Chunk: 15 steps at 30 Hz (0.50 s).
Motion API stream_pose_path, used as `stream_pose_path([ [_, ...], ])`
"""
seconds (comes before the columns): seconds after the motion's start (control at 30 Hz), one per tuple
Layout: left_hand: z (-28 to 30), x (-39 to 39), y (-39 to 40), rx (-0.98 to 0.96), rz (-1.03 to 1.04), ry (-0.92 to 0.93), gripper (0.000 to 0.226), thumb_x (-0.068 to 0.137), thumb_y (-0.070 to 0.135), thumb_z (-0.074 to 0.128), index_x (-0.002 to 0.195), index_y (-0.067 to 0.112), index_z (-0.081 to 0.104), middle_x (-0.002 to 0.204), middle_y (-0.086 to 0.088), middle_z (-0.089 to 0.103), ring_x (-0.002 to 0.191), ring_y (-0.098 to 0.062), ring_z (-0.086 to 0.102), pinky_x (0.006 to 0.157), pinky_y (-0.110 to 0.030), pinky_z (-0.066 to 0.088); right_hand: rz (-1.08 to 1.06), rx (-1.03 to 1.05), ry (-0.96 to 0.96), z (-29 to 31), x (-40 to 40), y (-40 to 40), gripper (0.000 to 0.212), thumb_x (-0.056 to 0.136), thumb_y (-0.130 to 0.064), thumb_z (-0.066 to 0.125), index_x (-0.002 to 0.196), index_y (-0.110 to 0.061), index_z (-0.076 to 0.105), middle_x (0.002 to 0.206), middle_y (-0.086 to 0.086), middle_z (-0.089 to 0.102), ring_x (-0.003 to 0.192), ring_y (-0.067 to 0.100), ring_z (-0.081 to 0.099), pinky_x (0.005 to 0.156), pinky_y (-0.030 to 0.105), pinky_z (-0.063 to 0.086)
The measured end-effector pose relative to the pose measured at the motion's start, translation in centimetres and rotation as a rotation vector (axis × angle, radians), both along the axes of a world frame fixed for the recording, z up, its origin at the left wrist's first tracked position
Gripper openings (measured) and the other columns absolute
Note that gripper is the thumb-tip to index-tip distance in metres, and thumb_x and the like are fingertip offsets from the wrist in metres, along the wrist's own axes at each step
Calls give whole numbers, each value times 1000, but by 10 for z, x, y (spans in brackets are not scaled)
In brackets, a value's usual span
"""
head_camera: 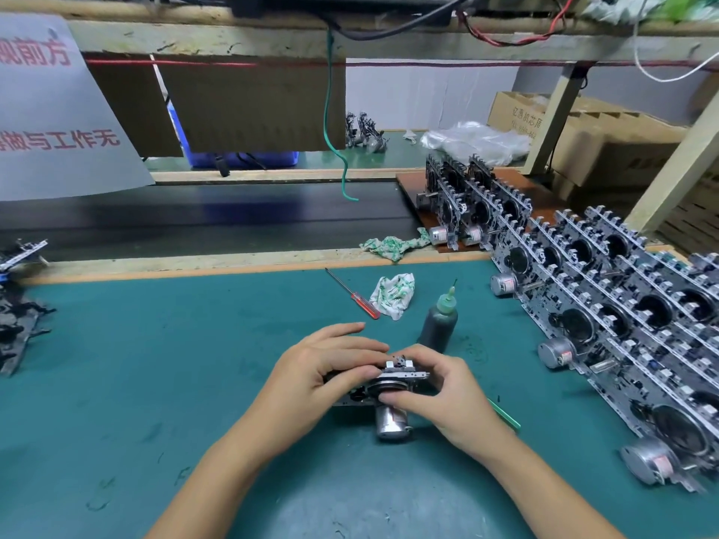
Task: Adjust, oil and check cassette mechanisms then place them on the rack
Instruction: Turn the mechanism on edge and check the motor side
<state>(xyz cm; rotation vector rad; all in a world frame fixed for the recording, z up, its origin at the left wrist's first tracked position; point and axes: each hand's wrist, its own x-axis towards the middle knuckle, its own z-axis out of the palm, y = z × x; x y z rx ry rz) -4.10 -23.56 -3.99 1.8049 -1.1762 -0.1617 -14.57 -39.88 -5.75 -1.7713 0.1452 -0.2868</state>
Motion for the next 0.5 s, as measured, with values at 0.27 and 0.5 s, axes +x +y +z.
stream_pose_path([
  [0.27,6,-2,-2,9,0,18,21,87,32,56,98,47,67,106,33,65,122,10,44,99,-10,34,-192,-1017,-99,-2,-20,-8,46,78,-58,52,87,-17,71,83,-12,66,84,12,57,77,22,40],
  [0.5,6,-1,-3,16,-3,22,20,87,32,56,98,44,68,105,30,66,120,9,47,100,-12,35,-138,-1097,-69,2,-25,-12,42,79,-57,50,86,-22,72,84,-17,66,83,9,55,76,20,39],
])
